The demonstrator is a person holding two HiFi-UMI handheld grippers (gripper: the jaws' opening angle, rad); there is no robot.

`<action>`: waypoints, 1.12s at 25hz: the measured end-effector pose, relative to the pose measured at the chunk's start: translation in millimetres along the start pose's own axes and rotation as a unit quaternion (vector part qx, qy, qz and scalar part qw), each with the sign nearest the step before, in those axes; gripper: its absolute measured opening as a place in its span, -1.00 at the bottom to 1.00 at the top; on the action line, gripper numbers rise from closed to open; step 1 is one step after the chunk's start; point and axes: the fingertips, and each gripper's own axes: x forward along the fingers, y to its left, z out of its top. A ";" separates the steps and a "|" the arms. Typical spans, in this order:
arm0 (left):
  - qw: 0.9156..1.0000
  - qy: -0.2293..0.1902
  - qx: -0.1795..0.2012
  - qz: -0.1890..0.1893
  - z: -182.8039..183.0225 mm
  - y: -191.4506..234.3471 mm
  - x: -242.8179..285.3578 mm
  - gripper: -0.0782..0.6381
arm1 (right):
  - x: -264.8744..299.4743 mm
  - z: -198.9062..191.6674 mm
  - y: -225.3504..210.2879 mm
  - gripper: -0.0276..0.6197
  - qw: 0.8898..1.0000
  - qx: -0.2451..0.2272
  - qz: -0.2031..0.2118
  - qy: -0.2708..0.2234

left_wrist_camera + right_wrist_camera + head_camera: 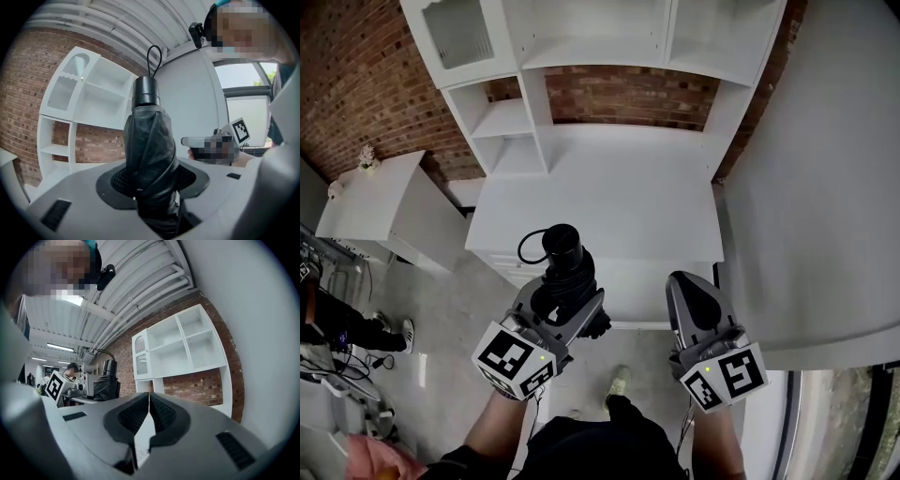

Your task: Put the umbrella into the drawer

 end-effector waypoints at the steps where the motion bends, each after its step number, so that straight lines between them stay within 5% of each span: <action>1: 1.000 0.003 0.004 -0.003 -2.7 0.4 11.7 -0.21 | 3.5 -1.1 -10.9 -0.90 1.000 0.003 0.003 0.000; 14: 0.990 0.103 0.050 -0.086 -94.9 18.9 104.5 -0.21 | 27.5 -58.9 -69.7 -0.90 0.998 0.057 -0.022 0.015; 28: 0.949 0.245 0.097 -0.174 -276.4 54.9 157.6 -0.20 | 50.3 -169.8 -97.1 -0.90 0.988 0.111 -0.104 0.023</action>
